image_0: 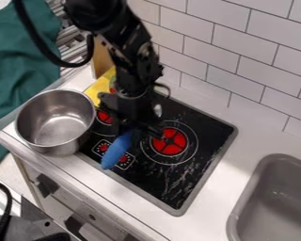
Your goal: Move the blue spoon to the bottom right side of the stove
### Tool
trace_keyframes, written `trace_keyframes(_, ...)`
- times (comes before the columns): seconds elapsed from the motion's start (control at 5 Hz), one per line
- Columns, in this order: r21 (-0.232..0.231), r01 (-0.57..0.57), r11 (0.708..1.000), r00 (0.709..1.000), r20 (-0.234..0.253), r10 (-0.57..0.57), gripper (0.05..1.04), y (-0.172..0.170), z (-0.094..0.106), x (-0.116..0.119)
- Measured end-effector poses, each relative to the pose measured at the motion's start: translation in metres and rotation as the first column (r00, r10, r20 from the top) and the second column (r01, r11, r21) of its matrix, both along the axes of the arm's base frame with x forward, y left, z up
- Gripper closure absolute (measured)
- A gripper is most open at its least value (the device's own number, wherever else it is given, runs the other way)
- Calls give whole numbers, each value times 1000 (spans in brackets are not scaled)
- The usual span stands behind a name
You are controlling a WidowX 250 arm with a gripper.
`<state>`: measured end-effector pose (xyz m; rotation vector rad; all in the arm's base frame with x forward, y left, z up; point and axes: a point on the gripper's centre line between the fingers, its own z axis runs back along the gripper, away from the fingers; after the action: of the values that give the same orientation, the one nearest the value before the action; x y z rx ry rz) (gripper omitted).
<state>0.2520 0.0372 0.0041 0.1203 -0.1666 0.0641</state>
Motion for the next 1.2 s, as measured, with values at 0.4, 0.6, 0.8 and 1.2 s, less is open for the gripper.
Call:
trace_keyframes(0.4,-40,40,998,999,-12,-40,765,-55,15,-22)
trace_keyframes(0.6,-65,53,996,998,-38,-56,765,-72,6,-32)
trace_keyframes(0.8,-92,49,995,996,-69,-55,765,-78,-10,-40)
trace_keyframes(1.2,-109,51,993,993,-103,-63,765,-79,-31,-41)
